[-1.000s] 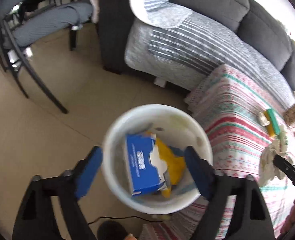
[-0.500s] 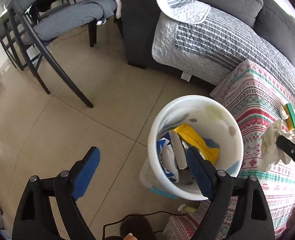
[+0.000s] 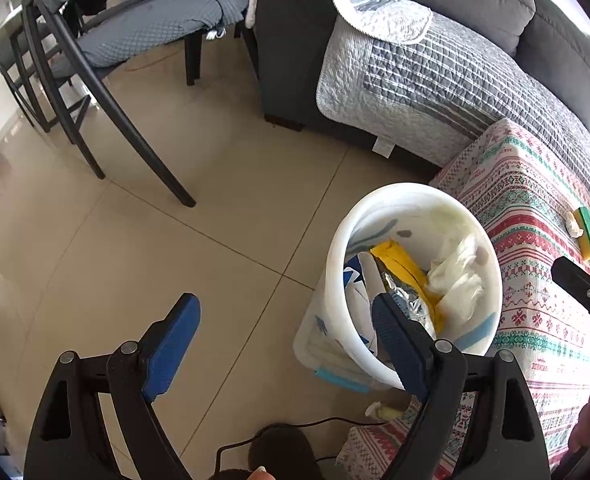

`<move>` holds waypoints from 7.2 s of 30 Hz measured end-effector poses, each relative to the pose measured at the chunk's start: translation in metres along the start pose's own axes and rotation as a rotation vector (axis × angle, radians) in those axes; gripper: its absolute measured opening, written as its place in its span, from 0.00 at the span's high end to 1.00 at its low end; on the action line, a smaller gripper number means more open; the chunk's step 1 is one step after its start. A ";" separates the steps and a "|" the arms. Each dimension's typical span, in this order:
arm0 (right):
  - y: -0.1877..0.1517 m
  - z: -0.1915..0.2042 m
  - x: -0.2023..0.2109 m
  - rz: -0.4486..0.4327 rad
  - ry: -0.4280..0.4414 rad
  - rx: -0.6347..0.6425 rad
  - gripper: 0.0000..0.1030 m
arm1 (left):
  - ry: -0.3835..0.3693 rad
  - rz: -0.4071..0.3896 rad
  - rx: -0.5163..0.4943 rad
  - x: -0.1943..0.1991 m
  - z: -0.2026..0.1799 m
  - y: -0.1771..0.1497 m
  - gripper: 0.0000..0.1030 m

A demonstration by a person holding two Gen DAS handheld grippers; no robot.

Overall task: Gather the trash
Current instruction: 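Drop the crumpled tissue into the bin with the right tool, then move both open tools back over the table toward the remaining trash, then grasp the small white tissue with the left tool while the right tool grasps the white bottle, then carry the small tissue to the bin and release it with the left tool, then drop the white bottle into the bin with the right tool, then move both open tools back to the sponge and orange peel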

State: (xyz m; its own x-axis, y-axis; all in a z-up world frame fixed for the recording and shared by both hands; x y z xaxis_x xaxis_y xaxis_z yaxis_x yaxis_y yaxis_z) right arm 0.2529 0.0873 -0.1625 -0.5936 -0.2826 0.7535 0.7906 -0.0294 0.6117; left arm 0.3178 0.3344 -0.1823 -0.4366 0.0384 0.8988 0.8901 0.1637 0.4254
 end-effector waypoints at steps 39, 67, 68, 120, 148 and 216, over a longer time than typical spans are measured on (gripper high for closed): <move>-0.109 -0.240 0.232 -0.006 -0.503 -0.363 0.29 | -0.282 0.042 -0.335 0.037 -0.293 -0.059 0.13; -0.084 -0.325 0.152 0.013 -0.317 -0.389 0.44 | -0.494 0.019 -0.297 -0.062 -0.405 -0.050 0.62; -0.082 -0.325 0.149 0.017 -0.314 -0.382 0.45 | -0.496 0.020 -0.294 -0.061 -0.405 -0.050 0.67; -0.132 -0.208 0.248 0.009 -0.379 -0.299 0.60 | -0.429 -0.013 -0.359 0.058 -0.239 -0.084 0.83; -0.059 -0.062 0.090 0.123 -0.178 -0.015 0.60 | -0.298 0.026 -0.054 0.006 -0.061 -0.012 0.59; -0.093 -0.237 0.234 -0.115 -0.443 -0.374 0.05 | -0.305 -0.042 -0.247 0.051 -0.299 -0.075 0.00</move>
State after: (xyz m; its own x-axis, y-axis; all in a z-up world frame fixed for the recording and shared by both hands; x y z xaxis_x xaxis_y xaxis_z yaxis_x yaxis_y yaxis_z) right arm 0.0764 -0.2033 -0.1005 -0.6214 0.1677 0.7653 0.6688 -0.3952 0.6296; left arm 0.2679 0.0294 -0.1371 -0.4594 0.3336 0.8232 0.8589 -0.0692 0.5074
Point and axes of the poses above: each gripper's, at about its wrist camera, not at the fingertips, and x roughly against the way its jaws point, z to its left, y to its top, the point moved 1 cm from there along -x, roughly the way its jaws point, and after that the axes turned 13 degrees about x, right-handed, at the moved point
